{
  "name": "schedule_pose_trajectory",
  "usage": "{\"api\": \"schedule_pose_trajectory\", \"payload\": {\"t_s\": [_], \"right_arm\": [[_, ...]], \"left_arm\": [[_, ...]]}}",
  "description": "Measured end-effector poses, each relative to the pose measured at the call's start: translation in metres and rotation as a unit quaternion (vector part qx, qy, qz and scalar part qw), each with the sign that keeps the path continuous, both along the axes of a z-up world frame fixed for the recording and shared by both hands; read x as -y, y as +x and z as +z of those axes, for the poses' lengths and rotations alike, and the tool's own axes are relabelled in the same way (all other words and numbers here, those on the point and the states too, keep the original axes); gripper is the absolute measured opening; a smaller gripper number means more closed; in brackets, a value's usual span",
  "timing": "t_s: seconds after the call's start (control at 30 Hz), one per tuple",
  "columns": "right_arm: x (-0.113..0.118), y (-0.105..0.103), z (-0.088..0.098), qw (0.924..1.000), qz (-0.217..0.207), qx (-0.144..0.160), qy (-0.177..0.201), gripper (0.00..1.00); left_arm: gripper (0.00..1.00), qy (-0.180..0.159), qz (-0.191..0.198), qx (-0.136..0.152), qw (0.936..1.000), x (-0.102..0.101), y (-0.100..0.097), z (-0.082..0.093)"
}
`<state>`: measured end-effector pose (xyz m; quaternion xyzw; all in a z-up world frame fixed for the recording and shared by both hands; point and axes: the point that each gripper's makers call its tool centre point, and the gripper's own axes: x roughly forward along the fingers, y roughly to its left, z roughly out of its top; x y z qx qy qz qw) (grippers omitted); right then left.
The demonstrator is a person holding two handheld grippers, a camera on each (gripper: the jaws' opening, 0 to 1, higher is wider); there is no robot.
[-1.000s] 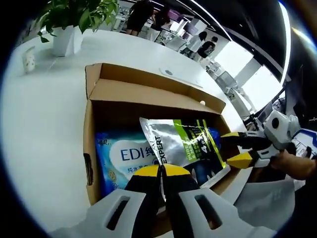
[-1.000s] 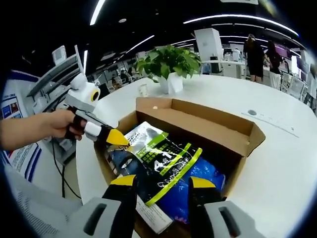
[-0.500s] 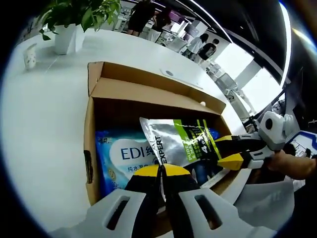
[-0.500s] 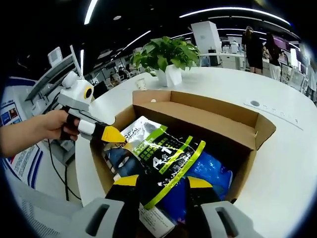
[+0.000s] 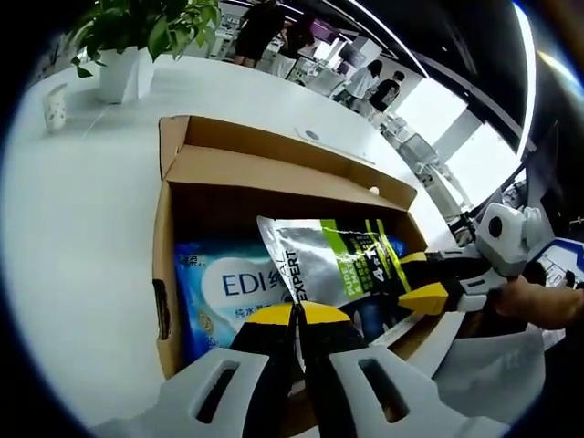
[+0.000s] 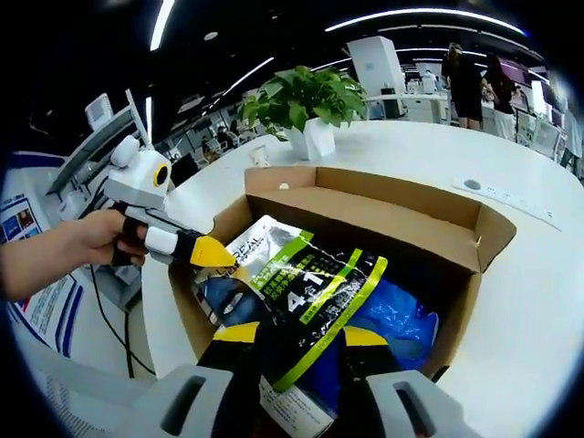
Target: Operate the shoe box by opening the lid, removing the specified soft item, and placing it in the target area until the item is outside and the box remains undamaged.
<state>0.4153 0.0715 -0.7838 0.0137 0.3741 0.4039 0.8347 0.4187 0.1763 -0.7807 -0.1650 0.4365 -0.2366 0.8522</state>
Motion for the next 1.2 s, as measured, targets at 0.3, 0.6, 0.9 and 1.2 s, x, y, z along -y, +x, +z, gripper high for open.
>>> {"api": "schedule_pose_trajectory", "payload": {"t_s": [0.3, 0.6, 0.9, 1.2], "right_arm": [[0.007, 0.003, 0.009, 0.9998, -0.017, 0.007, 0.005, 0.17], [0.013, 0.005, 0.021, 0.9993, -0.030, 0.019, 0.014, 0.03], [0.022, 0.012, 0.035, 0.9984, -0.041, 0.033, 0.021, 0.00], [0.038, 0.018, 0.050, 0.9967, -0.065, 0.031, 0.038, 0.00]], "left_arm": [[0.00, -0.002, -0.003, 0.010, 0.9999, 0.003, 0.000, 0.008], [0.00, 0.001, -0.009, 0.020, 0.9998, 0.004, -0.003, 0.018], [0.00, 0.003, -0.014, 0.031, 0.9994, 0.011, 0.001, 0.034], [0.00, 0.000, -0.022, 0.049, 0.9986, 0.025, 0.006, 0.049]]}}
